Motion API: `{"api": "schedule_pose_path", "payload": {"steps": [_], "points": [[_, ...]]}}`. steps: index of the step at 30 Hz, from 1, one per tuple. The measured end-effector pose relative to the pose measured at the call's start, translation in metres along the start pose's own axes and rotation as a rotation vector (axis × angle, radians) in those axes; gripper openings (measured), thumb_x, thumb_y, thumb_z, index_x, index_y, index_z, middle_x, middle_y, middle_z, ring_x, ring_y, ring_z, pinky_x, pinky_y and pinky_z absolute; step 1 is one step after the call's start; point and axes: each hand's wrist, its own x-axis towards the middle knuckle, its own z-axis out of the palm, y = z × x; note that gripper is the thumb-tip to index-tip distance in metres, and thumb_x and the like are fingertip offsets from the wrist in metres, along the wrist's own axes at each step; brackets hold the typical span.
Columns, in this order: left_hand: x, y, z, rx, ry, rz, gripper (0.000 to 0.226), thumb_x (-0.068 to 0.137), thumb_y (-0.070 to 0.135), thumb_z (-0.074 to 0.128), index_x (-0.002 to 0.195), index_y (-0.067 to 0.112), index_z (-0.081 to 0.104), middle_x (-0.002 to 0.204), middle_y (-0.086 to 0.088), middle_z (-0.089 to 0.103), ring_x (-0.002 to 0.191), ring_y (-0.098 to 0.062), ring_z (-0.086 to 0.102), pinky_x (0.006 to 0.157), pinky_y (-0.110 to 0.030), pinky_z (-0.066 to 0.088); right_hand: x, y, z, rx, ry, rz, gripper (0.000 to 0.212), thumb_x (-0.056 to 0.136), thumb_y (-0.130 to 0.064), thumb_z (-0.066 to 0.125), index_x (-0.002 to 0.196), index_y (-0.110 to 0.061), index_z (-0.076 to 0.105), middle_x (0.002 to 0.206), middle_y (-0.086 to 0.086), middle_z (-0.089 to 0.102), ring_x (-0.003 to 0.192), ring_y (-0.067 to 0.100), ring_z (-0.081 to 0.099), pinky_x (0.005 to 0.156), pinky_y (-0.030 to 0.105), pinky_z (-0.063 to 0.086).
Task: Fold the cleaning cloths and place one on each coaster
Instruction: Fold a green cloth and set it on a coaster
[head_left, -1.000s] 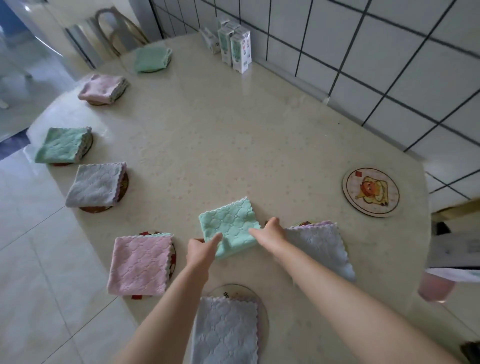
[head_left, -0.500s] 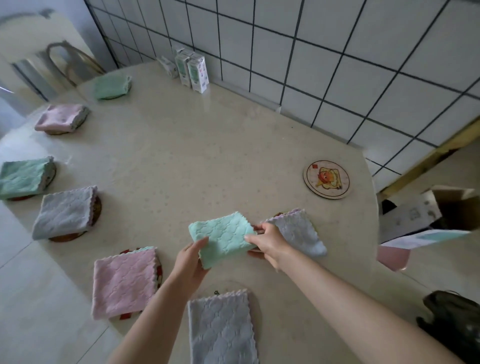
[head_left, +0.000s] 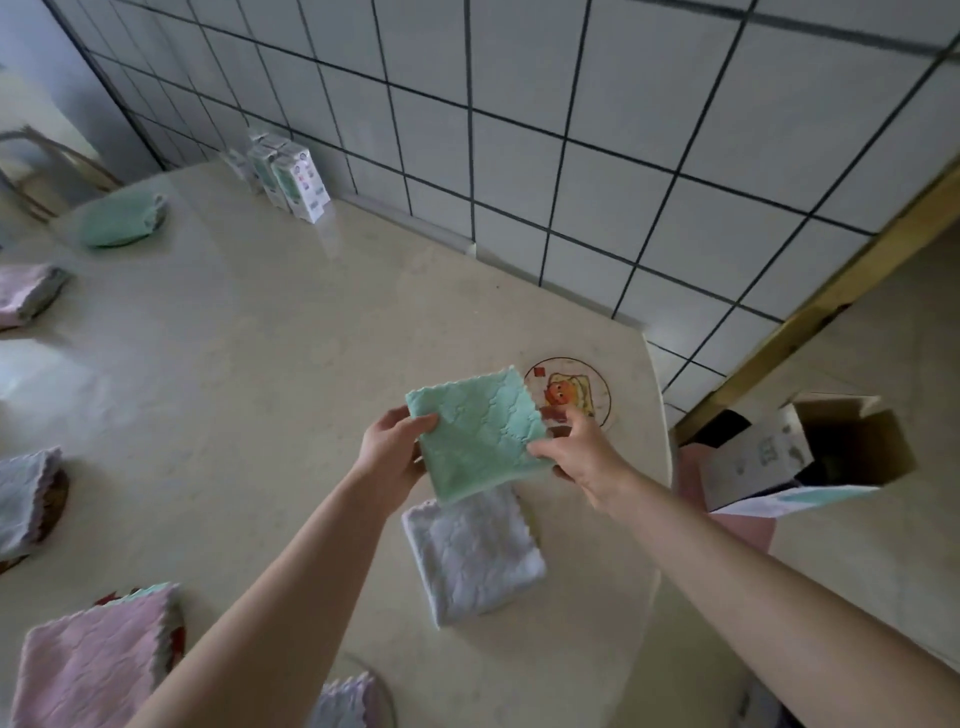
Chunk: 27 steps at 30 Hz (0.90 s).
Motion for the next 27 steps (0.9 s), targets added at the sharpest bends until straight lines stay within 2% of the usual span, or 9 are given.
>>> {"api": "schedule_pose_path", "payload": {"steps": [5, 7, 10, 14, 18, 20, 22, 24, 27], "points": [[0.05, 0.0, 0.075, 0.115, -0.048, 0.031, 0.037, 0.085, -0.002, 0.061, 0.121, 0.002, 0.054, 0.106, -0.014, 0.065, 0.092, -0.029, 0.064, 0.071, -0.038, 0.054, 0.051, 0.004, -0.062, 0.038, 0.088, 0.021, 0.047, 0.074, 0.0, 0.07, 0.114, -0.014, 0.051, 0.099, 0.003, 0.059, 0.073, 0.008, 0.054, 0.057, 0.023, 0.042], [0.068, -0.002, 0.099, 0.147, -0.044, 0.028, 0.037, 0.085, -0.002, 0.062, 0.121, 0.002, 0.054, 0.107, -0.014, 0.064, 0.094, -0.029, 0.064, 0.075, -0.04, 0.055, 0.069, 0.011, -0.078, 0.044, 0.106, 0.04, 0.045, 0.075, -0.003, 0.069, 0.116, -0.013, 0.052, 0.099, 0.0, 0.058, 0.078, 0.01, 0.056, 0.061, 0.024, 0.045], [0.096, -0.007, 0.125, 0.218, -0.017, 0.027, 0.035, 0.086, -0.001, 0.062, 0.12, 0.003, 0.055, 0.111, -0.014, 0.063, 0.099, -0.031, 0.063, 0.089, -0.046, 0.053, 0.091, 0.023, -0.095, 0.048, 0.132, 0.071, 0.041, 0.079, -0.006, 0.067, 0.116, -0.014, 0.053, 0.106, 0.002, 0.059, 0.089, 0.017, 0.058, 0.07, 0.029, 0.05], [0.13, -0.017, 0.14, 0.33, 0.013, 0.022, 0.035, 0.085, 0.0, 0.064, 0.119, 0.006, 0.056, 0.11, -0.01, 0.064, 0.099, -0.029, 0.064, 0.088, -0.047, 0.054, 0.116, 0.035, -0.104, -0.019, 0.164, 0.082, 0.038, 0.078, -0.005, 0.067, 0.114, -0.012, 0.055, 0.099, 0.003, 0.062, 0.081, 0.017, 0.06, 0.065, 0.031, 0.052], [0.145, -0.027, 0.142, 0.648, 0.109, 0.081, 0.042, 0.083, 0.007, 0.068, 0.121, 0.01, 0.05, 0.107, -0.01, 0.061, 0.094, -0.028, 0.064, 0.081, -0.045, 0.056, 0.126, 0.048, -0.108, -0.158, 0.19, 0.094, 0.034, 0.078, -0.015, 0.069, 0.109, -0.012, 0.055, 0.088, -0.005, 0.057, 0.083, 0.016, 0.059, 0.075, 0.037, 0.055], [0.146, -0.028, 0.143, 0.716, 0.128, 0.113, 0.046, 0.083, 0.012, 0.069, 0.122, 0.015, 0.046, 0.106, -0.008, 0.058, 0.091, -0.026, 0.062, 0.077, -0.04, 0.057, 0.128, 0.054, -0.109, -0.216, 0.204, 0.088, 0.034, 0.079, -0.025, 0.07, 0.106, -0.013, 0.053, 0.091, -0.002, 0.059, 0.087, 0.02, 0.061, 0.08, 0.042, 0.055], [0.148, -0.024, 0.144, 0.752, 0.13, 0.139, 0.047, 0.083, 0.017, 0.068, 0.124, 0.019, 0.045, 0.105, -0.005, 0.055, 0.09, -0.024, 0.061, 0.077, -0.038, 0.056, 0.128, 0.058, -0.109, -0.27, 0.21, 0.105, 0.036, 0.077, -0.036, 0.07, 0.1, -0.015, 0.052, 0.095, 0.004, 0.062, 0.087, 0.027, 0.064, 0.077, 0.045, 0.055], [0.153, -0.02, 0.143, 0.77, 0.128, 0.155, 0.043, 0.082, 0.021, 0.068, 0.122, 0.019, 0.051, 0.103, -0.004, 0.057, 0.091, -0.024, 0.061, 0.084, -0.042, 0.055, 0.126, 0.06, -0.106, -0.308, 0.213, 0.146, 0.033, 0.075, -0.039, 0.067, 0.09, -0.011, 0.056, 0.085, 0.01, 0.068, 0.076, 0.031, 0.066, 0.071, 0.044, 0.057], [0.16, -0.017, 0.144, 0.815, 0.105, 0.176, 0.024, 0.08, 0.023, 0.068, 0.104, 0.021, 0.065, 0.096, 0.001, 0.065, 0.093, -0.022, 0.063, 0.088, -0.044, 0.054, 0.122, 0.062, -0.101, -0.351, 0.18, 0.194, 0.036, 0.071, -0.044, 0.058, 0.081, -0.009, 0.062, 0.063, 0.007, 0.07, 0.055, 0.027, 0.059, 0.06, 0.039, 0.054]]}}
